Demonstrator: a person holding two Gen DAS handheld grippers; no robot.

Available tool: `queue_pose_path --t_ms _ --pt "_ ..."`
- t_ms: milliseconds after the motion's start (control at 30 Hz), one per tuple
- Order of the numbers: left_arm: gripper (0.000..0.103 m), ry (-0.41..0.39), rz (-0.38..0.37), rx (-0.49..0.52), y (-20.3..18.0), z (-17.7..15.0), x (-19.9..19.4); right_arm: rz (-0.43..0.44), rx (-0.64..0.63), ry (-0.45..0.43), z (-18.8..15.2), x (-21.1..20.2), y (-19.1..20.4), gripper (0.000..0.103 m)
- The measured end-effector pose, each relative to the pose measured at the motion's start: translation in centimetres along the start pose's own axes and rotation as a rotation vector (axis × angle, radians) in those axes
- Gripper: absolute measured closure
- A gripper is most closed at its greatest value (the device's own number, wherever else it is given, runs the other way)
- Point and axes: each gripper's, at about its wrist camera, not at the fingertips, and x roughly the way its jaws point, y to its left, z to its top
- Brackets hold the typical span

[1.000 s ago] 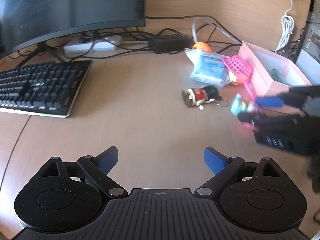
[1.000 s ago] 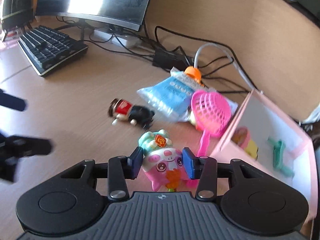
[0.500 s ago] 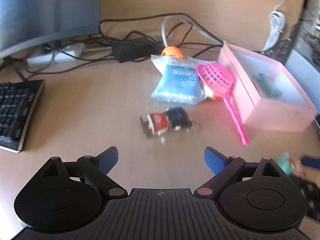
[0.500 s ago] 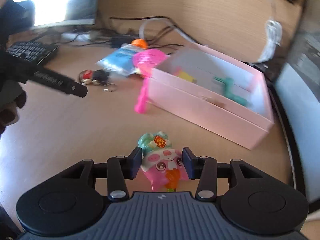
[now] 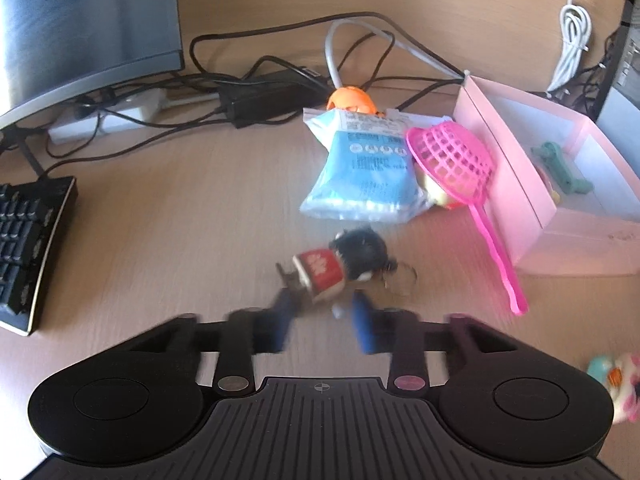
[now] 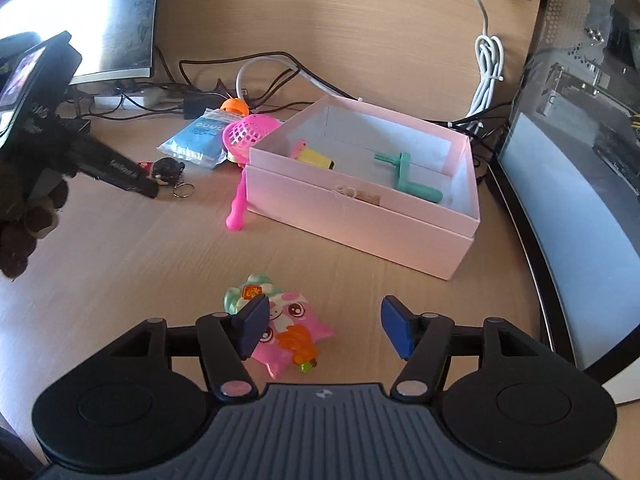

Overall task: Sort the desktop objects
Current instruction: 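Grasp the red-shirted doll keyring with the left gripper while the right gripper holds the pig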

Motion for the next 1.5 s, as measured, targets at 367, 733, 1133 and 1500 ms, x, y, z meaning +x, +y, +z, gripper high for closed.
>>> queue_pose_path --t_ms 367,733,1133,1500 --pt "0.076 0.070 -0.120 0.028 -0.2 -5.1 -5.1 0.054 -0.010 -0.031 1.2 0.8 0.6 0.037" --pt "0.047 0.024 -0.132 0.032 -0.3 -6.7 -8.1 0.084 0.021 -0.066 1.1 -0.2 -0.4 0.027" --pt "0.023 -0.061 -0.095 0.094 0.1 -3.3 -6.0 0.152 -0.104 0.046 0.3 2.7 1.8 0.056" --pt "0.018 -0.081 -0.088 0.236 -1.3 0.4 -0.8 0.077 0.005 0.012 -0.2 -0.2 -0.9 0.038"
